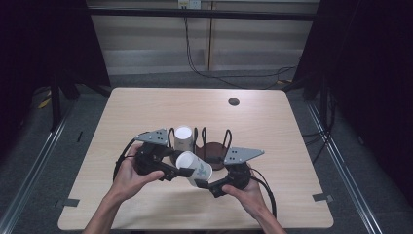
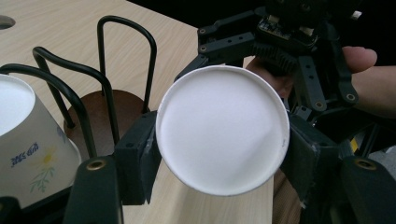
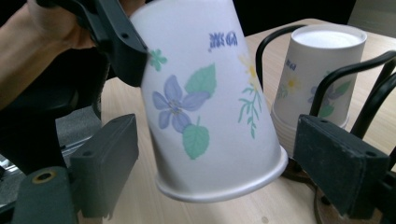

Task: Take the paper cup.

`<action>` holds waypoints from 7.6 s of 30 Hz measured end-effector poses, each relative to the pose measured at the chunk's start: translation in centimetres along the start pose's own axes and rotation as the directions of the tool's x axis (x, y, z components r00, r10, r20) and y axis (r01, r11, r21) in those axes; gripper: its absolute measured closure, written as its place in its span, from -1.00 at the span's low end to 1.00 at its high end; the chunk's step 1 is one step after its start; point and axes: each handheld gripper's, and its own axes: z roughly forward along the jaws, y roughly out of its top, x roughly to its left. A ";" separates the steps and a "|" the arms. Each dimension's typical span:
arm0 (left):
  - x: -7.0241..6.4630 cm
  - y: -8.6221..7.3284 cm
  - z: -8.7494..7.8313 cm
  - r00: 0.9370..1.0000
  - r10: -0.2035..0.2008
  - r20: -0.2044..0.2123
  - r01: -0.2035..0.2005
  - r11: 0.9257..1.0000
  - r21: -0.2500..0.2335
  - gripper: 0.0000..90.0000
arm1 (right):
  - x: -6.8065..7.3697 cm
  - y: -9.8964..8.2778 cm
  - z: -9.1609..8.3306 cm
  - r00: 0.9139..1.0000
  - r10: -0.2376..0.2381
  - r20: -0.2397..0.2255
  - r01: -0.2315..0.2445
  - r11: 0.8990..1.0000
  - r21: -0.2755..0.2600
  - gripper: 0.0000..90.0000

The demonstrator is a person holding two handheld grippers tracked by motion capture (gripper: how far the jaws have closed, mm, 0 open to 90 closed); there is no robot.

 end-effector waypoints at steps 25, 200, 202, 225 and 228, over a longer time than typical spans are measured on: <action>-0.1 -0.1 1.2 0.998 -0.028 0.054 0.027 0.999 0.025 -0.21 | 0.4 -1.1 1.3 0.998 -0.038 -0.044 0.040 0.998 0.040 -0.44; -0.8 -3.6 5.2 0.977 0.163 0.134 -0.202 0.911 0.361 -0.26 | 1.4 1.3 4.9 0.956 -0.146 -0.253 0.283 0.682 0.675 -0.24; -0.9 -3.7 5.0 0.976 0.162 0.145 -0.204 0.911 0.358 -0.25 | 1.6 1.4 4.9 0.954 -0.147 -0.260 0.288 0.686 0.668 -0.24; -0.6 -4.0 4.6 0.984 0.122 0.127 -0.156 0.938 0.309 -0.18 | 0.5 1.2 4.0 0.970 -0.099 -0.224 0.218 0.762 0.610 -0.68; -0.6 -4.1 4.5 0.987 0.111 0.120 -0.143 0.943 0.302 -0.18 | 0.2 1.2 3.9 0.972 -0.091 -0.215 0.205 0.777 0.596 -0.68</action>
